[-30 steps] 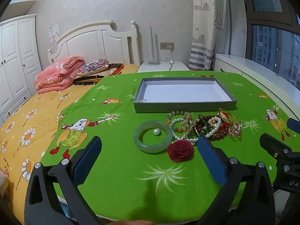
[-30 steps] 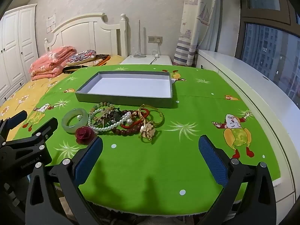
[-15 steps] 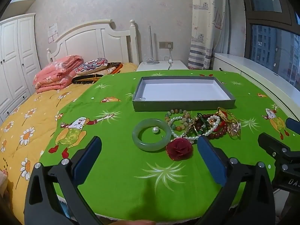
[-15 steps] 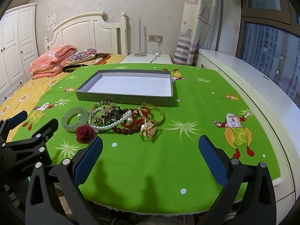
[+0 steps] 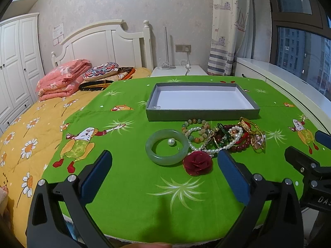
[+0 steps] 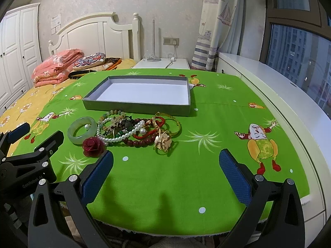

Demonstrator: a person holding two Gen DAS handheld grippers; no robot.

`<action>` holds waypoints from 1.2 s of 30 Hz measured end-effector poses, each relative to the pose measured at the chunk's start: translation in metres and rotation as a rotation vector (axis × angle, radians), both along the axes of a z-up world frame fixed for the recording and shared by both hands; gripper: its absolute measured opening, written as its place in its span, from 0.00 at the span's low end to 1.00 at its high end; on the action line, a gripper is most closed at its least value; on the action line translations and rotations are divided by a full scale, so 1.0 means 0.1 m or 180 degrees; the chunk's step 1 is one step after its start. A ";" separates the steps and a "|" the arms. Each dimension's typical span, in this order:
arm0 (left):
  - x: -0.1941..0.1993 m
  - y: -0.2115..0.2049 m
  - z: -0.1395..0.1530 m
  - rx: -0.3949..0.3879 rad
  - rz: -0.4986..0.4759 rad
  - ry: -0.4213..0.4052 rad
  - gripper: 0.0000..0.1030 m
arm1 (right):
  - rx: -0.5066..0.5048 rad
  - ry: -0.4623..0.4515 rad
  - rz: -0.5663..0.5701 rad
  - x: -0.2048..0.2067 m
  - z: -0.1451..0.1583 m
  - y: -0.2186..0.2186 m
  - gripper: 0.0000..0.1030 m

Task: Organize jewelry

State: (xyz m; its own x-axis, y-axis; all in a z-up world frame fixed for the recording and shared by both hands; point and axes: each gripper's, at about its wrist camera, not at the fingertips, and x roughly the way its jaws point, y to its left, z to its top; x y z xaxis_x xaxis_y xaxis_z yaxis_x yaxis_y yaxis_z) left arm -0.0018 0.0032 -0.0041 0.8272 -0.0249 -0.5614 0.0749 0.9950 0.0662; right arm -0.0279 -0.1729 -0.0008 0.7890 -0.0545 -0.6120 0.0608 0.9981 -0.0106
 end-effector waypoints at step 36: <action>-0.02 -0.01 0.00 -0.0006 -0.0005 0.0028 0.96 | 0.0024 0.0046 -0.0002 0.00 0.05 -0.04 0.93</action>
